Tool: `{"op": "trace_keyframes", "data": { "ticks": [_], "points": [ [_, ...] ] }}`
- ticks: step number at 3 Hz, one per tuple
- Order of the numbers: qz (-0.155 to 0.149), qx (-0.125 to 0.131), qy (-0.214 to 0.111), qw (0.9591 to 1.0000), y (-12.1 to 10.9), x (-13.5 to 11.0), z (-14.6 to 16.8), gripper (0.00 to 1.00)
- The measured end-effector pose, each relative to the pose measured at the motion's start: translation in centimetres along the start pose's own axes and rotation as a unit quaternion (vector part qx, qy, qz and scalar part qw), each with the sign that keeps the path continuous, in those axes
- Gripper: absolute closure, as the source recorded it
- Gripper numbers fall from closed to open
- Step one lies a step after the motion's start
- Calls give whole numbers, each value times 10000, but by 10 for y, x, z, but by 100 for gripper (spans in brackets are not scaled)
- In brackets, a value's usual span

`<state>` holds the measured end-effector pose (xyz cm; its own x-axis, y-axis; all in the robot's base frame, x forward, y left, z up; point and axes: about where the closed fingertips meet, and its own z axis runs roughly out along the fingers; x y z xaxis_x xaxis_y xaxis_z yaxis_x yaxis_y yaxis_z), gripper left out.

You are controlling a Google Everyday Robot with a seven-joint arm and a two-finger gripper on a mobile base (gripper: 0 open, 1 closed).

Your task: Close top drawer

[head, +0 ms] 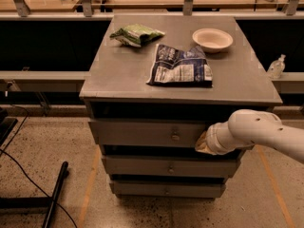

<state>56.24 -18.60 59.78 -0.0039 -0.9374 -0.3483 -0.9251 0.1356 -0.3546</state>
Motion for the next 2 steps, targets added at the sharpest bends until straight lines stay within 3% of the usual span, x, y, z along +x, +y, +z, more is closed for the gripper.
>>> {"op": "trace_keyframes", "data": {
  "ticks": [2],
  "points": [
    [0, -1, -1, 10000, 0, 0, 0, 100]
  ]
}}
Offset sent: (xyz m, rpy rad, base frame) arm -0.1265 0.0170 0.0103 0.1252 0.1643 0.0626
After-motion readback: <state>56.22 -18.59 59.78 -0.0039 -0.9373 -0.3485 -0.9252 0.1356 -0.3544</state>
